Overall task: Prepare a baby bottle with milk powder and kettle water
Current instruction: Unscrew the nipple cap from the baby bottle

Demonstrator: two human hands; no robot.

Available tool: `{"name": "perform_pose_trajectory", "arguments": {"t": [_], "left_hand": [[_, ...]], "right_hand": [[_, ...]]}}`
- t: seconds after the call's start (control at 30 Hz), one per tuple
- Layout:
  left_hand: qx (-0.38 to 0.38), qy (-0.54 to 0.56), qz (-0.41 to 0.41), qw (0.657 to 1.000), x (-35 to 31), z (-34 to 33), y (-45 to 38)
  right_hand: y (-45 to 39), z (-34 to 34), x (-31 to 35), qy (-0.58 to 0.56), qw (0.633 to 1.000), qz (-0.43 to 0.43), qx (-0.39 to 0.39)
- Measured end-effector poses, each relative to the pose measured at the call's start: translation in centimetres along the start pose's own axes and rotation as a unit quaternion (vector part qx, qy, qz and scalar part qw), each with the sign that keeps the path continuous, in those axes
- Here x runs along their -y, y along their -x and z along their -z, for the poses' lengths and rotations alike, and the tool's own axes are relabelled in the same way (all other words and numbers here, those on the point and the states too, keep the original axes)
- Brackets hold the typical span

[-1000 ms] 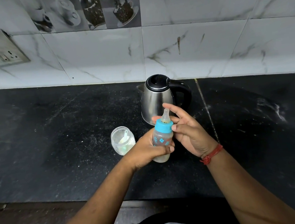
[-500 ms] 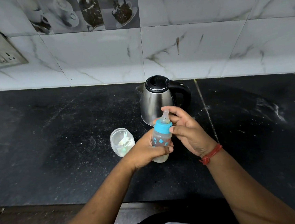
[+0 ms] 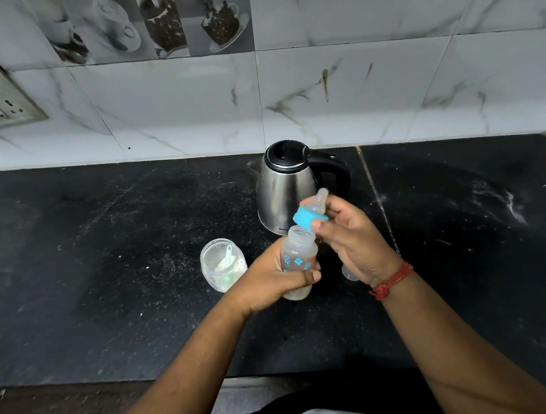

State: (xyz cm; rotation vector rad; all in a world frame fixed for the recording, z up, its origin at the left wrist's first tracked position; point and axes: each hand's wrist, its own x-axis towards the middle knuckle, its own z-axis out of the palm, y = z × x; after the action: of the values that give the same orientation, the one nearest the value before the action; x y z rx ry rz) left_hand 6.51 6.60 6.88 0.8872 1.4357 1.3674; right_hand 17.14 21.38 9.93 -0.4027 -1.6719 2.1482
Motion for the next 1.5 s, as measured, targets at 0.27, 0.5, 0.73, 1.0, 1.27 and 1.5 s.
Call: {"name": "perform_pose_trajectory", "arguments": {"t": [0.27,0.5,0.73,1.0,1.27,1.5], "left_hand": [[-0.106,-0.074,0.001,0.992,1.3,-0.3,-1.1],[-0.194,-0.178,-0.015,0.965,2.8,-1.5,-3.5],[-0.176,-0.164,-0.003,0.971,5.1,-3.3,-5.5],[-0.172,-0.193,0.061,0.964,7.3,-4.5,-6.5],[-0.163,-0.2,0.073,0.963,8.4,-4.6,-7.1],[-0.149,-0.211,0.07,0.964,9.3,-4.3,-6.7]], "right_hand": [[0.2,3.7,0.6,0.116,0.978,0.048,-0.165],[1.5,8.1,-1.4,0.279,0.93,-0.01,-0.24],[3.3,12.0,-5.0,0.426,0.866,-0.055,-0.256],[4.7,13.9,-8.7,0.527,0.813,-0.13,-0.21],[4.9,14.8,-9.8,0.563,0.791,-0.151,-0.187],[4.9,14.8,-8.9,0.526,0.812,-0.188,-0.172]]}}
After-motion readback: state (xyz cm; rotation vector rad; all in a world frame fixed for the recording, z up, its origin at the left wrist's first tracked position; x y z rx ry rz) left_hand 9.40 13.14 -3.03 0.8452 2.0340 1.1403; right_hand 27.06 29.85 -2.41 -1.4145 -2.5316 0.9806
